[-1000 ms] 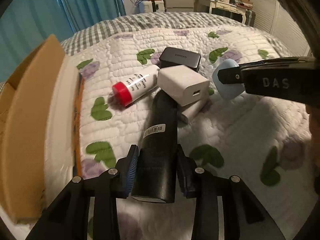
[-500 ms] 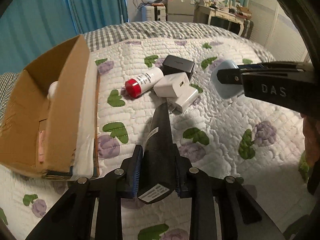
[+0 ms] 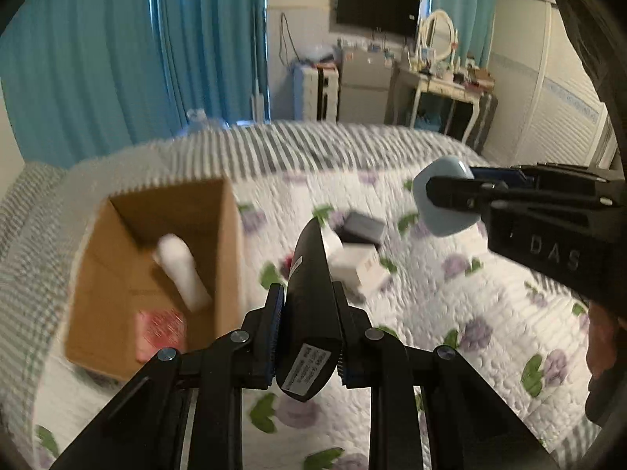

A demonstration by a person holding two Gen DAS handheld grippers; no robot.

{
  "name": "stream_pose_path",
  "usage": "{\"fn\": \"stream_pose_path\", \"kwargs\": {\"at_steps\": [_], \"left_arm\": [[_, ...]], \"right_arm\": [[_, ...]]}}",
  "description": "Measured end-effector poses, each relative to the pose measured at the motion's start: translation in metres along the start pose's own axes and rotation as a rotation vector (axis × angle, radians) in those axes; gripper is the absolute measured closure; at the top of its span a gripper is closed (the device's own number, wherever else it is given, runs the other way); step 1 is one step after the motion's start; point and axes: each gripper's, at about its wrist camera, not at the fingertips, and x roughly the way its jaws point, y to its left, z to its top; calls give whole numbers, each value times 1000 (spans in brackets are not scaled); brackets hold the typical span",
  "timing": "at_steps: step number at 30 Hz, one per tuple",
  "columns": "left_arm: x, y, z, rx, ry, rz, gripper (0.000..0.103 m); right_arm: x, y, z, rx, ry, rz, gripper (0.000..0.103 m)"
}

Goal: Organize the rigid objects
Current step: 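Place the black remote and blue earbud case into the box with both tools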

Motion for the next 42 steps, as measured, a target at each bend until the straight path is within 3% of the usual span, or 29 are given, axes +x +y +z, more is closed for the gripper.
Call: {"fn": "stream_pose_path", "kwargs": {"at_steps": [8, 16, 24, 32, 42], "left_arm": [[-34, 55, 32, -21, -98, 71, 84], [-21, 116, 17, -86, -86, 119, 84], [28, 155, -15, -141, -5, 137, 84], [61, 164, -33, -145, 34, 135, 84], [61, 157, -37, -130, 56, 152, 80]], "right_arm": [[-28, 51, 52, -61, -89, 41, 78], [0, 112, 81, -120, -87, 103, 78], [69, 156, 76, -161, -5, 119, 78], [128, 174, 68, -212, 58, 88, 78], [148, 179, 55, -211, 88, 135, 78]]}}
